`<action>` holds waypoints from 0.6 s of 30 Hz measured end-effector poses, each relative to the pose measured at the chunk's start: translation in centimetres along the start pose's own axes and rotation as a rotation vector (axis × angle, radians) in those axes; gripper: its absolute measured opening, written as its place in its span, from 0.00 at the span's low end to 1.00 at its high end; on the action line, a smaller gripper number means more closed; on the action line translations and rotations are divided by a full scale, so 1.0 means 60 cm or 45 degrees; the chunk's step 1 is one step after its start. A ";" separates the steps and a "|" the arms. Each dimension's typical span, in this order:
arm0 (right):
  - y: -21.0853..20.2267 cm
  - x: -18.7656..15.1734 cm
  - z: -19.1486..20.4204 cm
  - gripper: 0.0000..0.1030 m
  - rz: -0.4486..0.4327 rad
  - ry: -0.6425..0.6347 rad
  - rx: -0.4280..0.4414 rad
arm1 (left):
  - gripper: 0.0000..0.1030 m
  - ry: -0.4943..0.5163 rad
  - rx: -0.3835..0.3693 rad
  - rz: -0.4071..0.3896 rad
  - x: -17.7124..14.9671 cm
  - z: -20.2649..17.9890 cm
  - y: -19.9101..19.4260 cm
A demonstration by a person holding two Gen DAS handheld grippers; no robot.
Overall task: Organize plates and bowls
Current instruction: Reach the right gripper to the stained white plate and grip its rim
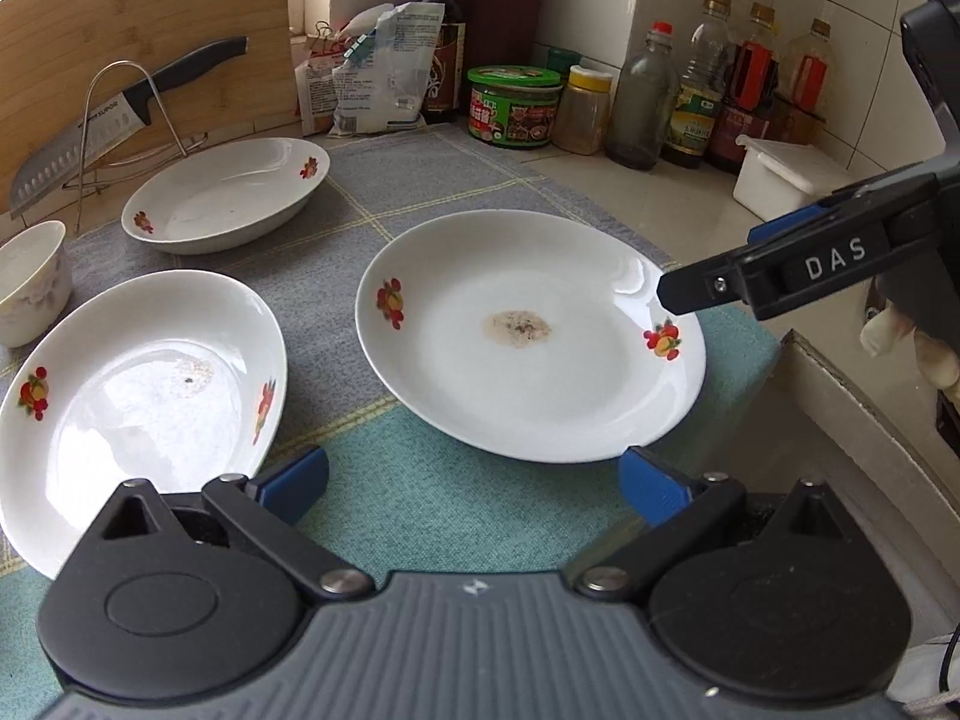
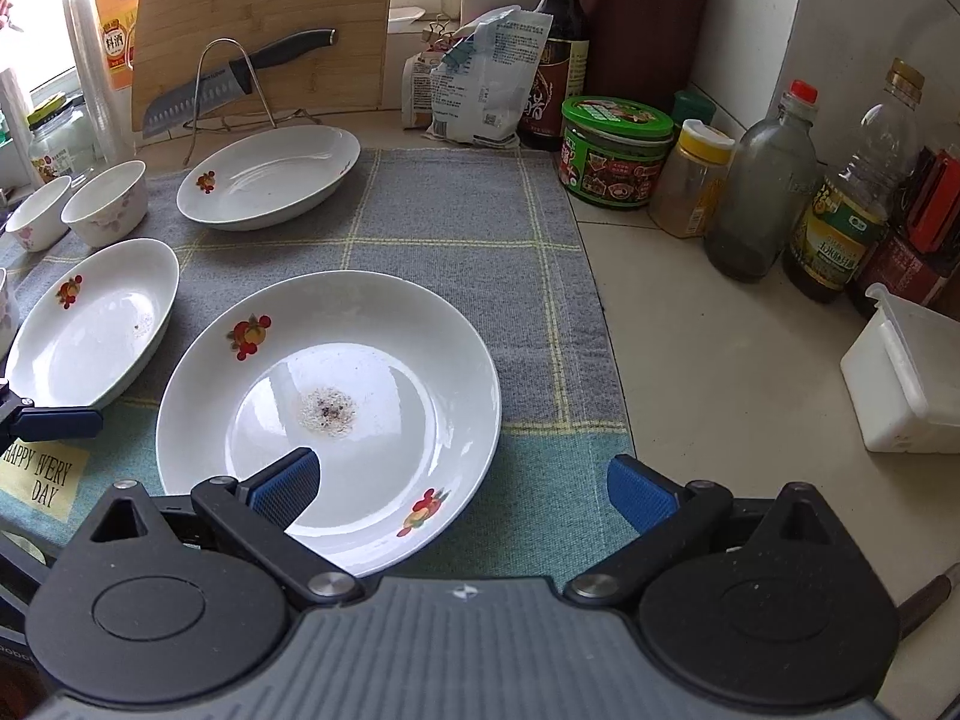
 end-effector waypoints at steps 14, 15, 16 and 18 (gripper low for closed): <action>0.090 -0.001 0.003 1.00 0.110 -0.113 0.183 | 1.00 0.097 0.049 0.042 -0.005 -0.022 0.067; 0.094 0.001 0.005 1.00 0.112 -0.122 0.200 | 1.00 0.106 0.045 0.034 -0.005 -0.023 0.068; 0.099 0.003 0.008 1.00 0.117 -0.131 0.216 | 1.00 0.113 0.040 0.027 -0.005 -0.024 0.069; 0.108 0.004 0.014 1.00 0.131 -0.145 0.248 | 1.00 0.117 0.033 0.021 -0.004 -0.023 0.070</action>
Point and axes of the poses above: each gripper's, at about its wrist camera, not at the fingertips, and y roughly the way its jaws point, z to its left, x to its top, the point moved 9 cm from there along y, roughly the way its jaws point, and after that the axes turned 3 degrees about -z, right-handed, at the moved point
